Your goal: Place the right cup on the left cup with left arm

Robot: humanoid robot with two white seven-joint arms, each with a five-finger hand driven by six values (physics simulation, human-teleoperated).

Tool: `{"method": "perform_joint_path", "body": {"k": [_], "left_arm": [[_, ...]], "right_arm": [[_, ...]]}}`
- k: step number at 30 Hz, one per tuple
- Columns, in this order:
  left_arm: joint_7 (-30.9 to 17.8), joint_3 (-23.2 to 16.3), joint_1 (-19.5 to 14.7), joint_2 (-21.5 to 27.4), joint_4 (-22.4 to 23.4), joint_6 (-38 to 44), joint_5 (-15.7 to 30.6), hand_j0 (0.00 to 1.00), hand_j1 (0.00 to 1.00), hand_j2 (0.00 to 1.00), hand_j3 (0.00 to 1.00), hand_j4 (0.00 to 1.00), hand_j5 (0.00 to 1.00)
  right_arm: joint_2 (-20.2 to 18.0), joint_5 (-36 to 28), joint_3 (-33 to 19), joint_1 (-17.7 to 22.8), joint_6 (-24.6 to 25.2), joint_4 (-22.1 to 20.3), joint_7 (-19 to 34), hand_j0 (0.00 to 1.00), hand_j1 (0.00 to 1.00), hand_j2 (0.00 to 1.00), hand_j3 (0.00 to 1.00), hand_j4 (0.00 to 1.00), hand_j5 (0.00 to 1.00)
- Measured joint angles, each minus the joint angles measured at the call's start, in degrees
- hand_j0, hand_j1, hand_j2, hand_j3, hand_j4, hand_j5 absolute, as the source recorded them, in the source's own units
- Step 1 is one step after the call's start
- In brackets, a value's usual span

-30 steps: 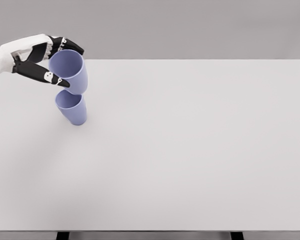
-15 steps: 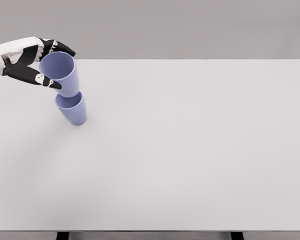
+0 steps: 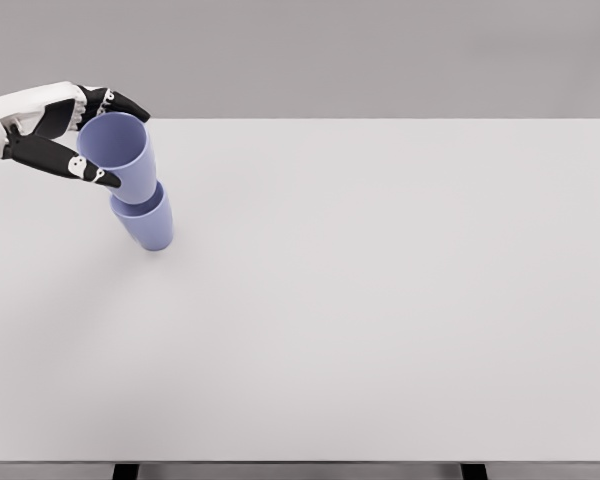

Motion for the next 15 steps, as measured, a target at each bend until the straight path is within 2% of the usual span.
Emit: {"method": "perform_joint_path", "body": {"k": [15], "left_arm": [[0.03, 0.0, 1.58, 0.24, 0.14, 0.0, -0.27, 0.72, 0.72, 0.72, 0.72, 0.72, 0.72]], "right_arm": [[0.0, 0.0, 0.0, 0.0, 0.0, 0.0, 0.0, 1.0, 1.0, 1.0, 1.0, 1.0, 1.0]]}}
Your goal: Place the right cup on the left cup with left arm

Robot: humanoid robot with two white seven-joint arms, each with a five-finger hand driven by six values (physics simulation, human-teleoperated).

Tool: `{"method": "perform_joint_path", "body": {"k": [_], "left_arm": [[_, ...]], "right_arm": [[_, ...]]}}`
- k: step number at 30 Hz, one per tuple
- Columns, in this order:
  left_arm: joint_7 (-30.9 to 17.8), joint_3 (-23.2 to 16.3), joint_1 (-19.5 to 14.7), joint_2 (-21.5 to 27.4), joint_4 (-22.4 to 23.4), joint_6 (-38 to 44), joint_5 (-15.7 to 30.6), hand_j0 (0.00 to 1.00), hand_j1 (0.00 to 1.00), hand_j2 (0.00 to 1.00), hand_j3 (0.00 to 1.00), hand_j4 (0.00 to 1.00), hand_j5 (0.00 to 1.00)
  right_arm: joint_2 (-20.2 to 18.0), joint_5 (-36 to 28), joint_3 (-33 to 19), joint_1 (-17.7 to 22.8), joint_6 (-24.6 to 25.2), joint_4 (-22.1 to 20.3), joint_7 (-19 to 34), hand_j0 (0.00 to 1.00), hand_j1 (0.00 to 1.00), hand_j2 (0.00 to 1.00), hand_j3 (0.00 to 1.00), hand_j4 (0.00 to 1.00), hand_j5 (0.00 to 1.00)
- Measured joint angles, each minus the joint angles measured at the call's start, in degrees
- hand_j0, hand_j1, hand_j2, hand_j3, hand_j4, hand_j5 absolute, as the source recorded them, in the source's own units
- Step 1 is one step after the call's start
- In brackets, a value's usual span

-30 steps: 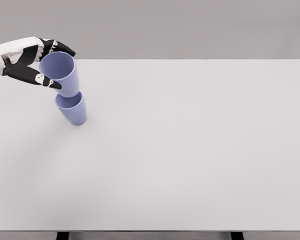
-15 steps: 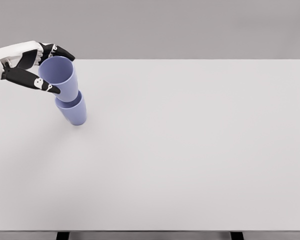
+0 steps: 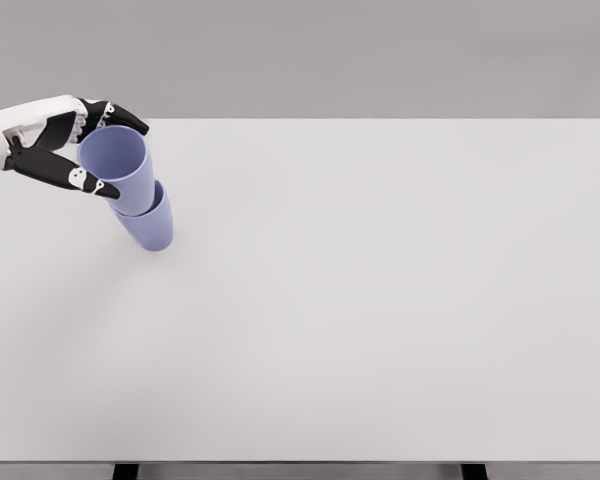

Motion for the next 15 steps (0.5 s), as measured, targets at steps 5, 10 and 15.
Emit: {"method": "perform_joint_path", "body": {"k": [5, 10, 15], "left_arm": [[0.05, 0.01, 0.0, -0.06, 0.06, 0.0, -0.13, 0.72, 0.72, 0.72, 0.72, 0.72, 0.72], [0.06, 0.04, -0.09, -0.17, 0.34, 0.0, -0.15, 0.72, 0.72, 0.72, 0.72, 0.72, 0.72], [0.12, 0.03, -0.09, -0.48, 0.55, 0.0, -0.19, 0.72, 0.72, 0.72, 0.72, 0.72, 0.72]], "right_arm": [[0.0, 0.0, 0.0, 0.0, 0.0, 0.0, 0.0, 1.0, 1.0, 1.0, 1.0, 1.0, 1.0], [0.0, 0.0, 0.0, 0.0, 0.0, 0.0, 0.0, 1.0, 1.0, 1.0, 1.0, 1.0, 1.0], [0.0, 0.0, 0.0, 0.0, 0.0, 0.0, 0.0, 1.0, 1.0, 1.0, 1.0, 1.0, 1.0]]}}
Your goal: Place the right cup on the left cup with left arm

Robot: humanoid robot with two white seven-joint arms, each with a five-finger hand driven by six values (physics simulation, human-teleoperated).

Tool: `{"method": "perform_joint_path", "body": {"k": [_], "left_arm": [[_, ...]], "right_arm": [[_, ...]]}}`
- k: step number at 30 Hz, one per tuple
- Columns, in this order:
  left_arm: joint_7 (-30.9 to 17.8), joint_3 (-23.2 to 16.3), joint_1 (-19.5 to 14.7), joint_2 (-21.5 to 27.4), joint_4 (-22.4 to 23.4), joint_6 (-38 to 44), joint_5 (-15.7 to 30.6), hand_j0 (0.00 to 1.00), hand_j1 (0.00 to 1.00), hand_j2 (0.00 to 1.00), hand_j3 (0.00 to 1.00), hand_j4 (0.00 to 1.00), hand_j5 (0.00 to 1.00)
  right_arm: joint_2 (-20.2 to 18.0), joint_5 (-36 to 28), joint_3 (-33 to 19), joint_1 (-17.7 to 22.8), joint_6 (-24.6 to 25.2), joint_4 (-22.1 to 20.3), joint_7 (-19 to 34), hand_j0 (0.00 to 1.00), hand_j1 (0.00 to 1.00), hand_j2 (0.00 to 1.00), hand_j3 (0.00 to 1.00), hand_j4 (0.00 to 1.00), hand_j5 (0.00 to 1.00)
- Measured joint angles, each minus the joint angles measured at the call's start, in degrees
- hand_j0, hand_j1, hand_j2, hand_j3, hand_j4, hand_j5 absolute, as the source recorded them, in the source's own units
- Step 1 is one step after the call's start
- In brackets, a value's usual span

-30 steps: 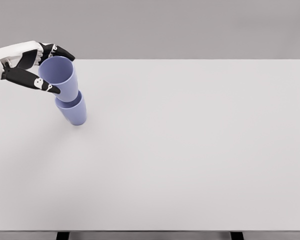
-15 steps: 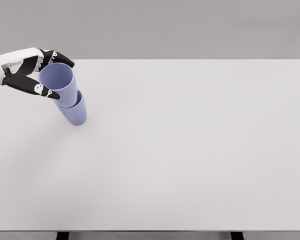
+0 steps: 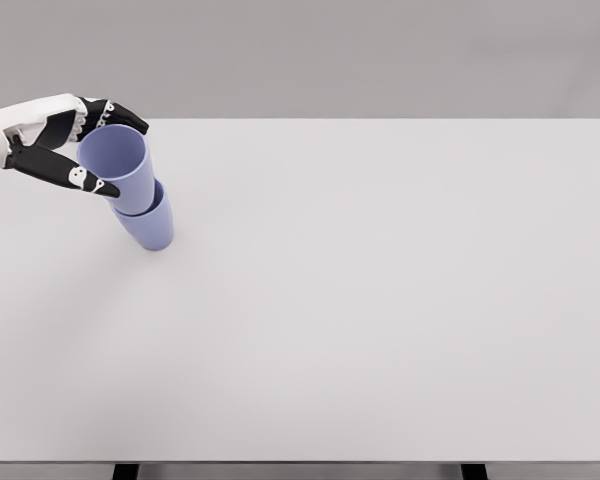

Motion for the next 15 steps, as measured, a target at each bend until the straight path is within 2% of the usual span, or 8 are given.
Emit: {"method": "perform_joint_path", "body": {"k": [15], "left_arm": [[0.18, -0.06, 0.0, -0.93, 0.36, 0.0, -0.21, 0.72, 0.72, 0.72, 0.72, 0.72, 0.72]], "right_arm": [[0.0, 0.0, 0.0, 0.0, 0.0, 0.0, 0.0, 1.0, 1.0, 1.0, 1.0, 1.0, 1.0]]}}
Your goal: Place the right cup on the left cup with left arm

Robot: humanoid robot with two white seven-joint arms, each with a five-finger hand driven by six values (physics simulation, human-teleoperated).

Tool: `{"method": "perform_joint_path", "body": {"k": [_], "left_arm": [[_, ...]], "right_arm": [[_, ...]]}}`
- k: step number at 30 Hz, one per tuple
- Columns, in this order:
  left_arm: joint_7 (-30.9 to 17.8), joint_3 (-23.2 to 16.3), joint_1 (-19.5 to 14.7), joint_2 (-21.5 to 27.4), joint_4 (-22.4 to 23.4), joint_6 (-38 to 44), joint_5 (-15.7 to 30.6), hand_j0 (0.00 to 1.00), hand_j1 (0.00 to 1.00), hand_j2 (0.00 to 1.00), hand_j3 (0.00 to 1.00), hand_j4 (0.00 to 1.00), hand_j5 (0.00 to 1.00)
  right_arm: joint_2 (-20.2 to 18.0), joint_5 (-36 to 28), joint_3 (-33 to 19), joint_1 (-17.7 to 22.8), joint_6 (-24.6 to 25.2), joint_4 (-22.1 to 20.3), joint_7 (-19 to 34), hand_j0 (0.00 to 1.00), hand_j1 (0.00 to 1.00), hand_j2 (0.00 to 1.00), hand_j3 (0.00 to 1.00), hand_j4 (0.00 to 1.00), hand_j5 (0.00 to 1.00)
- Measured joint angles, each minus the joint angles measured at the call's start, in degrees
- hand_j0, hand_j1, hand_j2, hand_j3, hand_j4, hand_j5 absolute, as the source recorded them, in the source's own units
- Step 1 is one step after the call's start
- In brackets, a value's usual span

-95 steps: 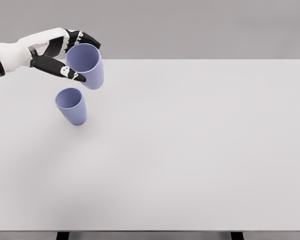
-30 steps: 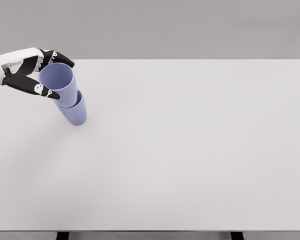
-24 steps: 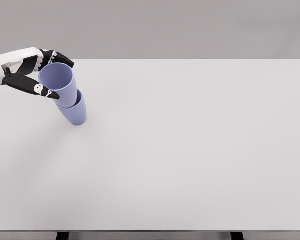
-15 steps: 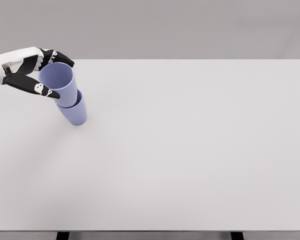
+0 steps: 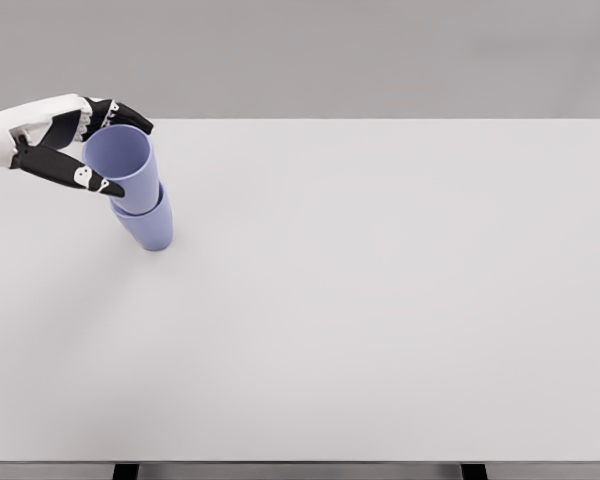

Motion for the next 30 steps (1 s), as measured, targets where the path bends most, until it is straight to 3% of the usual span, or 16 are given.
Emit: {"method": "perform_joint_path", "body": {"k": [11, 16, 19, 30], "left_arm": [[0.03, -0.08, 0.44, -0.52, 0.96, 0.0, -0.09, 0.73, 0.73, 0.73, 0.73, 0.73, 0.73], [0.02, -0.09, 0.79, -0.48, 1.01, -0.07, -0.23, 0.76, 0.76, 0.76, 0.76, 0.76, 0.76], [0.02, -0.04, 0.88, -0.46, 0.96, -0.19, -0.36, 0.83, 0.83, 0.83, 0.83, 0.83, 0.83], [0.02, 0.14, 0.79, -0.44, 0.96, -0.2, -0.39, 0.83, 0.83, 0.83, 0.83, 0.83, 0.83]], "right_arm": [[0.0, 0.0, 0.0, 0.0, 0.0, 0.0, 0.0, 1.0, 1.0, 1.0, 1.0, 1.0, 1.0], [0.0, 0.0, 0.0, 0.0, 0.0, 0.0, 0.0, 1.0, 1.0, 1.0, 1.0, 1.0, 1.0], [0.0, 0.0, 0.0, 0.0, 0.0, 0.0, 0.0, 1.0, 1.0, 1.0, 1.0, 1.0, 1.0], [0.0, 0.0, 0.0, 0.0, 0.0, 0.0, 0.0, 1.0, 1.0, 1.0, 1.0, 1.0, 1.0]]}}
